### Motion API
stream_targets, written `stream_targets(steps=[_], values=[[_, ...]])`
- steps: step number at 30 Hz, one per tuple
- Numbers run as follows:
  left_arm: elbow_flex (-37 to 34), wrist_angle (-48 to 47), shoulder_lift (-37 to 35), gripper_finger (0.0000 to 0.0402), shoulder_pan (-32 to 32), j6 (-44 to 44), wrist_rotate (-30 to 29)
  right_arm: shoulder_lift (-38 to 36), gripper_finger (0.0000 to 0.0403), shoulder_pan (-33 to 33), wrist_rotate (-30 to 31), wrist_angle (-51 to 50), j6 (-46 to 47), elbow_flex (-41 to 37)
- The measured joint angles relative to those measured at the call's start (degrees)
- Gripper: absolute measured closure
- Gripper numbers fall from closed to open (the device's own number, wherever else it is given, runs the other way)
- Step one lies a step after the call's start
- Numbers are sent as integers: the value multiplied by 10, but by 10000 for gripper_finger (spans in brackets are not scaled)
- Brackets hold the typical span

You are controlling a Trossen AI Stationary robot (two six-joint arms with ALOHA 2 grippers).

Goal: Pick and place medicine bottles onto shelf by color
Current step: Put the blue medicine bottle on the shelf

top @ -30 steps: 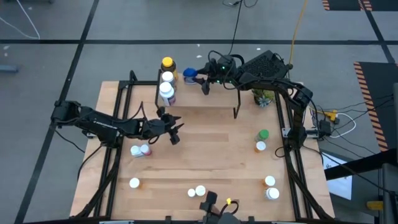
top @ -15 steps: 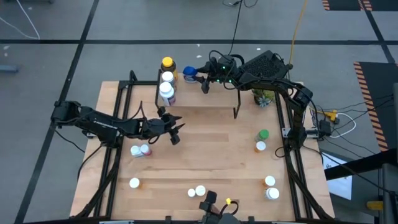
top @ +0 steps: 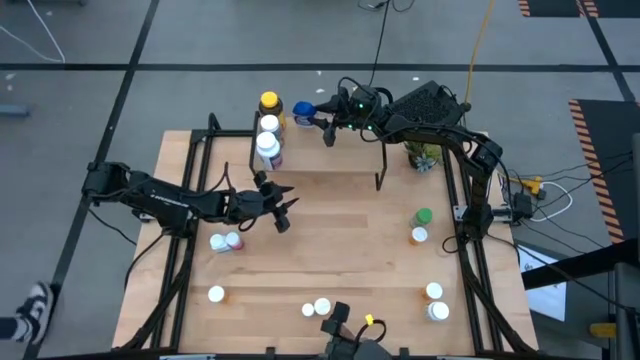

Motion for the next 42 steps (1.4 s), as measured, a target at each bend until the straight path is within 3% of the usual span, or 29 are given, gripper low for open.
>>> stream_targets(steps=[15, 23, 34, 42], values=[[0, 12, 0, 233, 0, 6, 0, 0, 218, -38, -63, -185, -36, 133], [0, 29, 0, 233, 0, 21, 0, 30, 218, -49, -105, -223, -18, 209], [0, 8, 0, 233, 0, 23, 0, 96, 218, -43, -139, -220, -14, 208], [0, -8, 0, 233, -8, 5, 1, 102, 218, -37, -139, -228, -44, 197]])
